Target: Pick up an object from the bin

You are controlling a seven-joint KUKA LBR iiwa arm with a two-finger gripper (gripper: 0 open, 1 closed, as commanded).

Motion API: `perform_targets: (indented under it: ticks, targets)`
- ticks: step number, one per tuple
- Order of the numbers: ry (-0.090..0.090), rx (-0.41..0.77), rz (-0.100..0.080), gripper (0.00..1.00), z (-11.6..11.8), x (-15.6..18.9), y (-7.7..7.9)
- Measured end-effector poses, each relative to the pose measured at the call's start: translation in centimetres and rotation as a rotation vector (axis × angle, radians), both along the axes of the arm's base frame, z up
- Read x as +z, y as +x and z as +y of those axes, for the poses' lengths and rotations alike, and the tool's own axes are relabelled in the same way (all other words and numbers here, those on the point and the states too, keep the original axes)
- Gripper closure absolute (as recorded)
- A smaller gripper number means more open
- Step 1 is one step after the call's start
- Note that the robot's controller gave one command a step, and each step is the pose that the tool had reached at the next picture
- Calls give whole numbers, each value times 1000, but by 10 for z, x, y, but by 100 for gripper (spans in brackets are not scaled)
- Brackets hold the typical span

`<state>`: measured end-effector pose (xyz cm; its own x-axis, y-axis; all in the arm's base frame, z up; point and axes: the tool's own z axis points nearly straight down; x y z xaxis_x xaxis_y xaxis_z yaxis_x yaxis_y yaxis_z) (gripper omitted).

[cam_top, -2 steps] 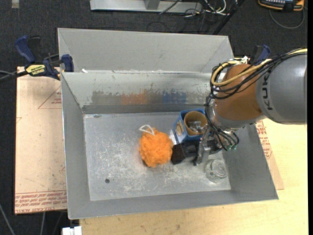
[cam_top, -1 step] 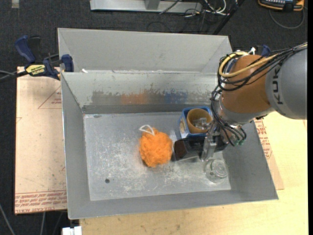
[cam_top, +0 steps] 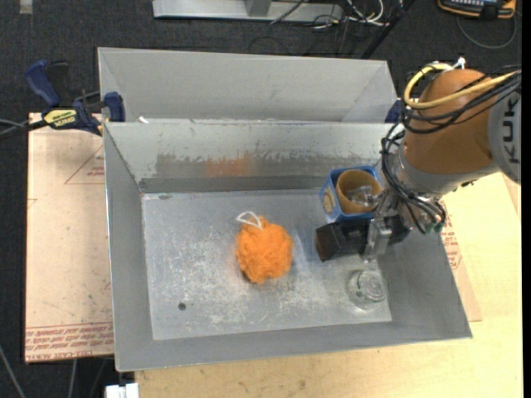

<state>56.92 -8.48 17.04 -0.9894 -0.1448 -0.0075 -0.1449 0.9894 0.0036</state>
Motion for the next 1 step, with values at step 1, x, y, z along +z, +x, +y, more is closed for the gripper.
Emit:
perform_targets:
  ticks: [1]
  targets:
    - [1, -21, 8, 100, -13, 40, -24]
